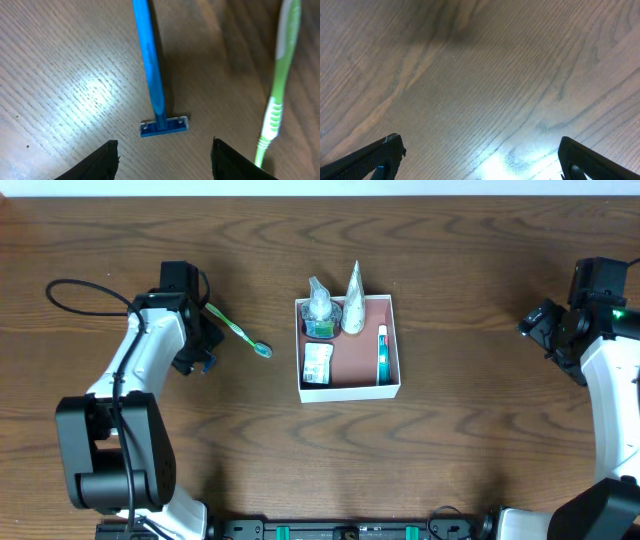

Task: Pack container
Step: 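Withdraw the left gripper and grasp the blue razor, then lower the blue razor into the box beside the toothpaste and release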

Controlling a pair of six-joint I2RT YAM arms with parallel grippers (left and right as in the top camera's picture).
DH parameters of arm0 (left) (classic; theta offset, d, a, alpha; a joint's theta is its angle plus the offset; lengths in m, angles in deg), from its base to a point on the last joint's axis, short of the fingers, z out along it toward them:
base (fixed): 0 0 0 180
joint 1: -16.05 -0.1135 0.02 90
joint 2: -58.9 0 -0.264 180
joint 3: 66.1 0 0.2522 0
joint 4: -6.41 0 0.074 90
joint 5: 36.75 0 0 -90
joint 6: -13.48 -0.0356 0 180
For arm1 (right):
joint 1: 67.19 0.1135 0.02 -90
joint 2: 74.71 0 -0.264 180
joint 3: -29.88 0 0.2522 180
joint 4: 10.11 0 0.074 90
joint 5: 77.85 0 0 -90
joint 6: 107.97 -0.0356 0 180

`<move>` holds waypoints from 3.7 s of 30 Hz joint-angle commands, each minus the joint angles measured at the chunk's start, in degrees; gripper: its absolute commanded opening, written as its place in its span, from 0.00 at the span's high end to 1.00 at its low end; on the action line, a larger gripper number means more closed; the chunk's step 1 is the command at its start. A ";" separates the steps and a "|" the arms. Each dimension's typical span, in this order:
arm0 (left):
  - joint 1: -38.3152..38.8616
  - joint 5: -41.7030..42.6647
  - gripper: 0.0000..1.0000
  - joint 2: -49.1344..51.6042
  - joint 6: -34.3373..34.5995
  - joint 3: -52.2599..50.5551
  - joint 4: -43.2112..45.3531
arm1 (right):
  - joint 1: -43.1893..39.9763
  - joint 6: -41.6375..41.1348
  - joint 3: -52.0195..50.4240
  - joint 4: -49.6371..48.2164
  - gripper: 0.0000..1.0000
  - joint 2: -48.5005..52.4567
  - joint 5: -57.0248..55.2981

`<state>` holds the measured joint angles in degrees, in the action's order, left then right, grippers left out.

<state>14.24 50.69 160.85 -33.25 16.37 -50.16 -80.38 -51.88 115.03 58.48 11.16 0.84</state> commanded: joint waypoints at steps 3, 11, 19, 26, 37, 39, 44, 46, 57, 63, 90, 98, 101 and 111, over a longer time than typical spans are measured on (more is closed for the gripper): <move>-0.17 1.11 0.40 2.27 -1.18 0.09 -0.48 | -0.35 0.11 0.07 0.07 0.01 0.28 -0.22; -1.07 1.14 0.40 5.27 -1.20 0.09 -0.42 | -0.35 0.11 0.07 0.07 0.01 0.28 -0.22; -2.56 1.51 0.40 6.43 -2.73 0.09 0.28 | -0.35 0.13 0.07 0.07 0.01 0.28 -0.22; -3.06 1.64 0.40 6.56 -4.52 0.09 1.92 | -0.35 0.11 0.07 0.07 0.01 0.28 -0.22; -3.06 2.19 0.41 11.28 -5.35 0.09 1.70 | -0.35 0.13 0.07 0.07 0.01 0.28 -0.22; -3.06 2.16 0.45 11.67 -6.03 0.09 1.73 | -0.35 0.13 0.07 0.07 0.01 0.28 -0.22; -3.06 2.16 0.64 11.63 -7.72 0.11 1.49 | -0.35 0.13 0.07 0.07 0.01 0.28 -0.22; -3.06 2.16 0.73 11.61 -7.91 0.20 1.22 | -0.35 0.13 0.07 0.07 0.01 0.28 -0.22; -3.06 4.85 0.90 7.89 -12.61 2.23 -2.60 | -0.35 0.13 0.07 0.07 0.01 0.28 -0.22; -2.99 15.72 0.90 -0.68 -18.38 2.54 -2.60 | -0.35 0.13 0.07 0.07 0.01 0.28 -0.22; 40.15 16.06 0.90 -22.60 -24.59 2.51 7.87 | -0.35 0.13 0.07 0.07 0.01 0.28 -0.22; 47.54 8.07 0.90 -12.81 -21.55 2.51 12.79 | -0.35 0.11 0.07 0.07 0.01 0.28 -0.22; 47.76 6.29 0.89 -10.40 -21.53 2.51 14.62 | -0.35 0.13 0.07 0.07 0.01 0.28 -0.22; 47.76 -3.06 0.90 -5.05 -17.35 2.51 19.89 | -0.35 0.11 0.07 0.07 0.01 0.28 -0.22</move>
<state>62.02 52.30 154.29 -52.97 17.94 -30.88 -80.38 -51.88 115.03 58.48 11.16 0.84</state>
